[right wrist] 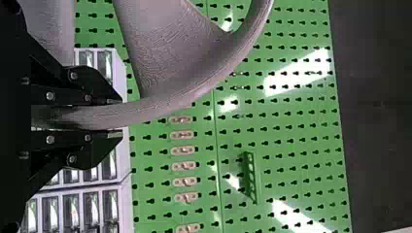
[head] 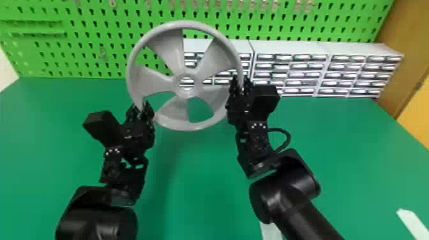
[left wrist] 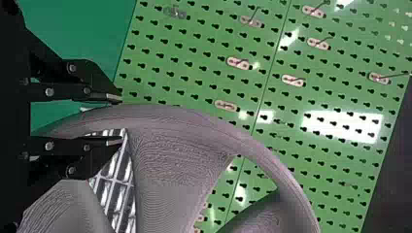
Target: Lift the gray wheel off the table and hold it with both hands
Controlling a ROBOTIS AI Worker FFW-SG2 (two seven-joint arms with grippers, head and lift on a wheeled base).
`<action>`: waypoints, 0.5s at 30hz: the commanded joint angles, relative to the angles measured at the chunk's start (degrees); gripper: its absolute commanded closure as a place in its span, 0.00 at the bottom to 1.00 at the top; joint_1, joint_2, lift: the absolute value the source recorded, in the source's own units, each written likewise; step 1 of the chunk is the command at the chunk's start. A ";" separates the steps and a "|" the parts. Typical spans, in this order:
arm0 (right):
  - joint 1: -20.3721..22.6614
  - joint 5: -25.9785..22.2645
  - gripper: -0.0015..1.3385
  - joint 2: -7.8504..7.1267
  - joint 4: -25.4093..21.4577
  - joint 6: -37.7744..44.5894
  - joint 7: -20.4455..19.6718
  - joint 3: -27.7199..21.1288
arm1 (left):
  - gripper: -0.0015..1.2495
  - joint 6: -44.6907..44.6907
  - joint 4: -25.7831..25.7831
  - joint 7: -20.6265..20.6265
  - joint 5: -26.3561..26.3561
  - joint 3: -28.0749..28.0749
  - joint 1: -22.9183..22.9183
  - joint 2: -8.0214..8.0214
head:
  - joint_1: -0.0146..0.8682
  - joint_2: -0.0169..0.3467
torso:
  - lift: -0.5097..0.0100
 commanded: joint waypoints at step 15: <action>0.56 0.08 0.85 0.07 -0.07 -1.28 -0.01 0.14 | 0.78 -2.93 0.62 2.49 0.59 -0.56 -0.19 -0.08 | 0.82 0.09 | 0.79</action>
